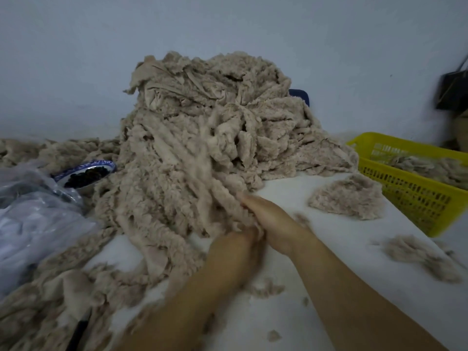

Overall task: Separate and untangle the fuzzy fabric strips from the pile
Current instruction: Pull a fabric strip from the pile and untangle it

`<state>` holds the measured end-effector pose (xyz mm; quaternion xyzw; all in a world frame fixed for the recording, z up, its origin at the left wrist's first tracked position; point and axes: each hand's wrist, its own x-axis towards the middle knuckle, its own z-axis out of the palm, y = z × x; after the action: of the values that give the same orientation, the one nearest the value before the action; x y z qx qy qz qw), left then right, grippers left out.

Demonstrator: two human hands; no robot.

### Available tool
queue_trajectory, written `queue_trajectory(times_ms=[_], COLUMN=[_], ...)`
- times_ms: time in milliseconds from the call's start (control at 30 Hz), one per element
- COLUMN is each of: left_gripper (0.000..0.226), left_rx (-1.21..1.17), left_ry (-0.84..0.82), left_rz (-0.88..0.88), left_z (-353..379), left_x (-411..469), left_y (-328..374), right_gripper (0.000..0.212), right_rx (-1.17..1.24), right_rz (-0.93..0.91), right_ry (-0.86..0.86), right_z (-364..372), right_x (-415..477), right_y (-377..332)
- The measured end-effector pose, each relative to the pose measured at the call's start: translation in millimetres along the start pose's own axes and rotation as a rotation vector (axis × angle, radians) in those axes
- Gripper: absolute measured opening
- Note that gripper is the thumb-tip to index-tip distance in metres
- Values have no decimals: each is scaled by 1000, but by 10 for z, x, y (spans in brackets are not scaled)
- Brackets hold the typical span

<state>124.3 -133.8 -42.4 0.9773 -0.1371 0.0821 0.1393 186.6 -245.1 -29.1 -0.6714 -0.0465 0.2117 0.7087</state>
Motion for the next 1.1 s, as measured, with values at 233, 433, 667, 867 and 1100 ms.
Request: queue_trajectory(times_ms=[233, 433, 667, 867, 1100], left_gripper=[17, 21, 27, 14, 30], left_rx=[-104, -977, -2038, -2369, -2335], left_ry=[119, 253, -129, 256, 205], left_rz=[-7, -481, -391, -473, -439], left_z=[-216, -324, -548, -568, -506], left_x=[-321, -411, -365, -360, -440], left_y=[-91, -457, -145, -368, -552], right_gripper=[36, 38, 46, 8, 41], right_rx=[445, 533, 163, 1018, 809], right_rz=[-96, -14, -22, -190, -174], right_ry=[264, 231, -51, 170, 299], right_z=[168, 2, 257, -122, -245], right_x=[-265, -784, -933, -832, -788], right_y=[-73, -87, 100, 44, 73])
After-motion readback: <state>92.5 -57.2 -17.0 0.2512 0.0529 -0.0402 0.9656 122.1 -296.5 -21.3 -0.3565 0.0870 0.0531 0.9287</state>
